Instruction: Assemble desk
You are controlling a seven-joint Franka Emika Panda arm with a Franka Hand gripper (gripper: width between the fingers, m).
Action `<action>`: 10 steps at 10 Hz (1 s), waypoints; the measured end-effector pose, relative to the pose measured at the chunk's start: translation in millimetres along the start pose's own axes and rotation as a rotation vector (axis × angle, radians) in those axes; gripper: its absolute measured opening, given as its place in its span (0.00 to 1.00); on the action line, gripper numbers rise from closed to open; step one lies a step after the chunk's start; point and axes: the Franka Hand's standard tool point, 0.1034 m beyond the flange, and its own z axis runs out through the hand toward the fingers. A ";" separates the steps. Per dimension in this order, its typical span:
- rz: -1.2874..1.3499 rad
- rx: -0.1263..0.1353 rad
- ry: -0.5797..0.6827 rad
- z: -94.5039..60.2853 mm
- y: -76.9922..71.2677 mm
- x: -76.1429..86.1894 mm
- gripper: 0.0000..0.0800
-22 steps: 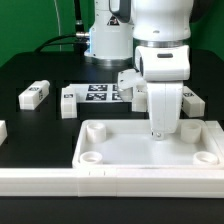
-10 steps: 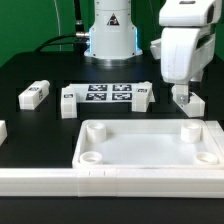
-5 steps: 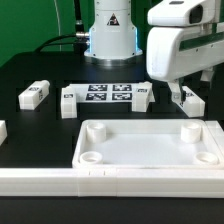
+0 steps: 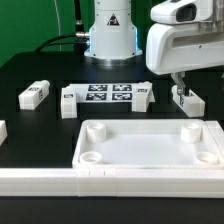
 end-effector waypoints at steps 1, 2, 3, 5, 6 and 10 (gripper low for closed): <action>0.082 0.004 -0.004 1.7 -4.4 -1.6 0.81; 0.124 0.003 -0.019 6.6 -13.3 -6.1 0.81; 0.125 0.001 -0.033 9.2 -16.0 -8.1 0.81; 0.121 -0.002 -0.060 8.8 -14.7 -9.9 0.81; 0.120 -0.002 -0.058 8.7 -15.0 -9.4 0.81; 0.162 -0.029 -0.346 9.0 -8.7 -42.7 0.81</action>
Offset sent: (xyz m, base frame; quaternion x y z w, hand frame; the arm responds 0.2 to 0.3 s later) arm 0.0000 0.0000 0.0000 0.0000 0.0000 0.0000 1.0000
